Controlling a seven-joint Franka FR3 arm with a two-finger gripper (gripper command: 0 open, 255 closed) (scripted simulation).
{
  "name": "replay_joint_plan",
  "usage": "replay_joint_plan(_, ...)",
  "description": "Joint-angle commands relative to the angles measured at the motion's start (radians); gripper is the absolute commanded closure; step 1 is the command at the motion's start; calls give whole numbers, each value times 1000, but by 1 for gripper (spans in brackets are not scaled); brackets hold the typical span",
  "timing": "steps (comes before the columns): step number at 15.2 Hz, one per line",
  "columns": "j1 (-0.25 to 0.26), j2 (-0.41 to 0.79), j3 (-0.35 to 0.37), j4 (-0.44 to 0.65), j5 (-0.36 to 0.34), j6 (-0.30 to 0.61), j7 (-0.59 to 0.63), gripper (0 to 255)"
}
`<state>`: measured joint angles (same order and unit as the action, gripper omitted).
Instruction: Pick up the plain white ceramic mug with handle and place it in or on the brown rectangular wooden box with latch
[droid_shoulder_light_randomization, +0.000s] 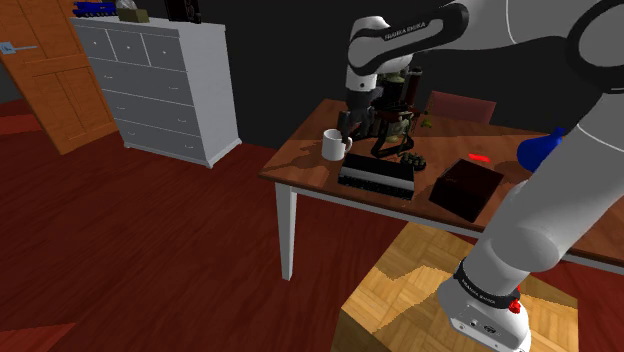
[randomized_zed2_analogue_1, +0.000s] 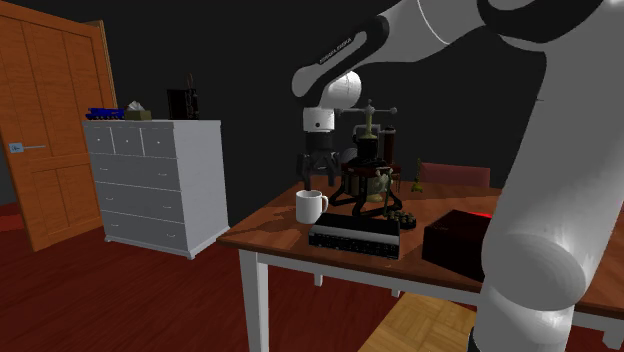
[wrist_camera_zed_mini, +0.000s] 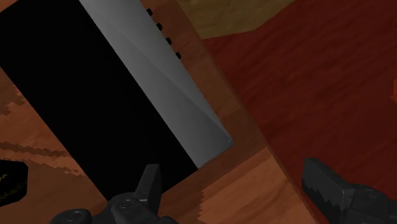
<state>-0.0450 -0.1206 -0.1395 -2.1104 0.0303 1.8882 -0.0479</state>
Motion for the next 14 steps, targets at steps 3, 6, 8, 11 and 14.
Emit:
replay_joint_plan(3,-9,145,-13,111,3,46,-23,0)
replay_joint_plan(6,-19,257,-20,213,9,63,-40,0)
replay_joint_plan(8,-27,333,-24,289,14,68,-50,0)
replay_joint_plan(11,-41,449,-28,415,21,66,-63,0)
replay_joint_plan(14,-58,570,-30,560,30,51,-74,0)
